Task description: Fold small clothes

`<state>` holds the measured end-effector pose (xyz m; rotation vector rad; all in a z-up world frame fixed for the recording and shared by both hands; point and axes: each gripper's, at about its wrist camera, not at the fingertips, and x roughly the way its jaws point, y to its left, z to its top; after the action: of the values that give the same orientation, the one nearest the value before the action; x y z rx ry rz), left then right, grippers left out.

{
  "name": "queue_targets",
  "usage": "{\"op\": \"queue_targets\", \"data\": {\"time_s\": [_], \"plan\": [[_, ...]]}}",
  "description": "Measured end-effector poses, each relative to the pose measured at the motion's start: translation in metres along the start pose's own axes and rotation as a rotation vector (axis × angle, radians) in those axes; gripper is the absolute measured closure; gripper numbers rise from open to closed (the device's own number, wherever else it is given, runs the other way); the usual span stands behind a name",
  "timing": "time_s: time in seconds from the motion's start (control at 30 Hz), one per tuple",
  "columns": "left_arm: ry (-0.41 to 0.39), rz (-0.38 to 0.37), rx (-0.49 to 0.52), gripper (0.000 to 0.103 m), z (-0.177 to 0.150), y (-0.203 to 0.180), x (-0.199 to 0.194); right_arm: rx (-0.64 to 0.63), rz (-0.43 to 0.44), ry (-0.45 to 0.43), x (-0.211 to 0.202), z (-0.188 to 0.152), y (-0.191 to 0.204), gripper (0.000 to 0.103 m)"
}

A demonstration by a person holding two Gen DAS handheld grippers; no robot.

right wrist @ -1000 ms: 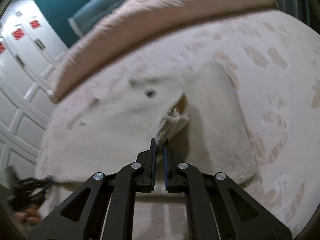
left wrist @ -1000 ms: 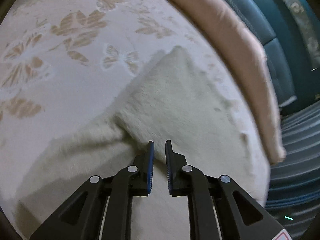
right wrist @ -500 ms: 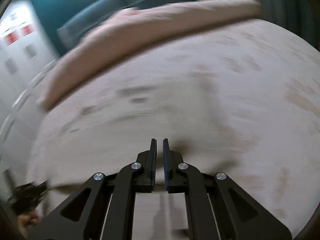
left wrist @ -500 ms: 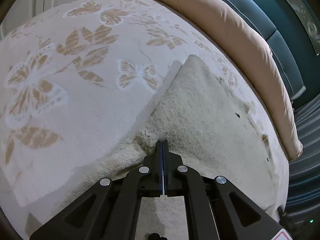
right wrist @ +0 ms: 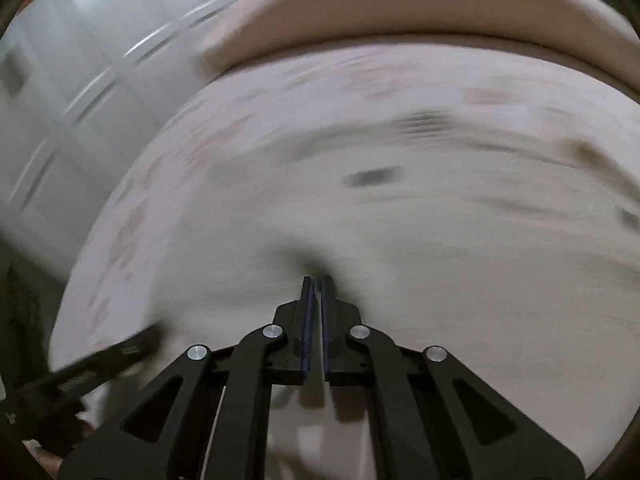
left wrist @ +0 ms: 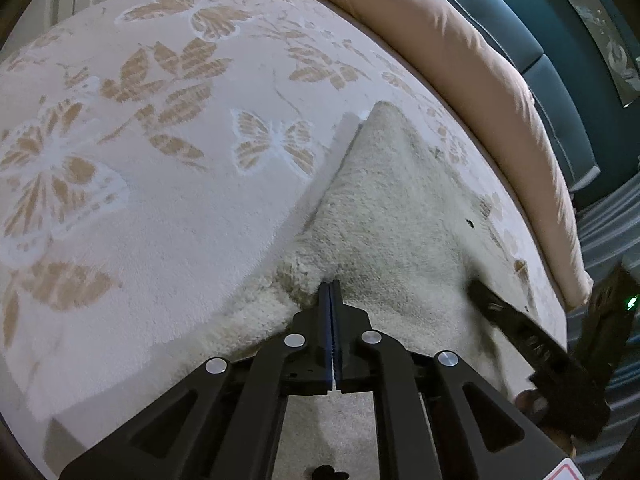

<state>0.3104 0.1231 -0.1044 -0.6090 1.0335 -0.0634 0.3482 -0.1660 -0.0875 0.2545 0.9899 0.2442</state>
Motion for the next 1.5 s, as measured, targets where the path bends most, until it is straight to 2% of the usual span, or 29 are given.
{"op": "queue_targets", "data": {"time_s": [0.03, 0.1, 0.17, 0.2, 0.23, 0.27, 0.3, 0.37, 0.4, 0.43, 0.47, 0.5, 0.57, 0.6, 0.63, 0.67, 0.7, 0.77, 0.8, 0.87, 0.9, 0.97, 1.0, 1.1, 1.17, 1.27, 1.33, 1.43, 1.5], "plan": [[0.003, -0.009, 0.002, 0.096, 0.0, 0.001, 0.0, 0.073, -0.014, -0.03, -0.015, -0.002, -0.031, 0.103], [0.006, -0.015, 0.003, 0.096, 0.001, 0.002, 0.0, 0.221, -0.122, -0.087, -0.052, -0.013, -0.095, 0.102], [0.003, -0.011, 0.005, 0.096, 0.0, 0.001, 0.0, 0.289, -0.23, -0.146, -0.091, -0.029, -0.136, 0.095], [0.0, -0.007, 0.006, 0.096, 0.0, 0.001, 0.0, 0.326, -0.277, -0.175, -0.113, -0.039, -0.155, 0.083], [-0.004, -0.001, 0.005, 0.096, -0.001, 0.0, 0.0, 0.352, -0.278, -0.188, -0.125, -0.046, -0.166, 0.076], [-0.007, 0.004, 0.002, 0.096, -0.002, -0.001, 0.0, 0.375, -0.259, -0.192, -0.134, -0.053, -0.176, 0.062], [-0.012, 0.014, -0.002, 0.096, -0.002, -0.003, 0.0, 0.375, -0.246, -0.182, -0.137, -0.056, -0.18, 0.054], [-0.018, 0.036, -0.008, 0.096, -0.003, -0.006, 0.0, 0.338, -0.224, -0.149, -0.126, -0.058, -0.173, 0.048], [-0.02, 0.053, -0.012, 0.096, -0.003, -0.008, 0.0, 0.303, -0.213, -0.109, -0.114, -0.058, -0.167, 0.048], [-0.018, 0.068, -0.014, 0.096, -0.003, -0.01, -0.001, 0.259, -0.246, -0.083, -0.105, -0.057, -0.159, 0.052], [-0.012, 0.089, -0.013, 0.096, -0.002, -0.013, -0.002, 0.211, -0.273, -0.093, -0.105, -0.055, -0.15, 0.081], [-0.008, 0.1, -0.017, 0.096, 0.0, -0.015, -0.003, 0.215, -0.233, -0.123, -0.119, -0.054, -0.151, 0.095], [-0.008, 0.121, -0.016, 0.096, 0.002, -0.017, -0.006, 0.274, -0.111, -0.242, -0.149, -0.049, -0.148, 0.096], [-0.006, 0.129, -0.007, 0.096, 0.003, -0.017, -0.006, 0.277, -0.091, -0.302, -0.168, -0.048, -0.149, 0.096], [-0.004, 0.13, -0.003, 0.096, 0.002, -0.016, -0.005, 0.271, -0.108, -0.326, -0.175, -0.05, -0.151, 0.096], [-0.003, 0.13, -0.001, 0.096, 0.002, -0.015, -0.004, 0.267, -0.142, -0.305, -0.168, -0.051, -0.154, 0.096], [-0.007, 0.131, -0.001, 0.096, 0.001, -0.014, -0.003, 0.271, -0.194, -0.185, -0.142, -0.059, -0.17, 0.095], [-0.009, 0.135, 0.006, 0.096, -0.001, -0.015, -0.003, 0.284, -0.24, -0.065, -0.114, -0.073, -0.188, 0.096], [-0.011, 0.139, 0.011, 0.096, -0.002, -0.016, -0.003, 0.286, -0.23, -0.117, -0.124, -0.077, -0.186, 0.091], [-0.01, 0.137, 0.01, 0.096, -0.003, -0.015, -0.003, 0.311, -0.312, -0.178, -0.143, -0.073, -0.174, 0.087], [-0.01, 0.133, 0.01, 0.096, -0.004, -0.014, -0.002, 0.299, -0.323, -0.226, -0.152, -0.066, -0.16, 0.087], [-0.011, 0.128, 0.012, 0.096, -0.004, -0.014, -0.001, 0.247, -0.245, -0.272, -0.155, -0.048, -0.126, 0.087], [-0.012, 0.126, 0.014, 0.096, -0.004, -0.013, -0.001, 0.213, -0.195, -0.258, -0.147, -0.039, -0.111, 0.087], [-0.013, 0.128, 0.024, 0.096, -0.005, -0.015, -0.001, 0.078, 0.005, -0.154, -0.101, -0.01, -0.045, 0.087], [-0.012, 0.122, 0.024, 0.096, -0.005, -0.014, -0.001, 0.005, 0.092, -0.08, -0.061, 0.007, -0.007, 0.087], [-0.008, 0.107, 0.029, 0.096, -0.005, -0.011, -0.002, -0.09, 0.096, 0.03, 0.01, 0.025, 0.044, 0.087], [-0.003, 0.096, 0.032, 0.096, -0.004, -0.011, -0.001, -0.109, 0.068, 0.089, 0.04, 0.029, 0.063, 0.087], [0.002, 0.086, 0.035, 0.096, -0.004, -0.01, 0.0, -0.137, -0.038, 0.096, 0.074, 0.041, 0.073, 0.089], [0.002, 0.082, 0.04, 0.096, -0.004, -0.01, 0.001, -0.094, -0.084, 0.091, 0.084, 0.053, 0.072, 0.091]]}}
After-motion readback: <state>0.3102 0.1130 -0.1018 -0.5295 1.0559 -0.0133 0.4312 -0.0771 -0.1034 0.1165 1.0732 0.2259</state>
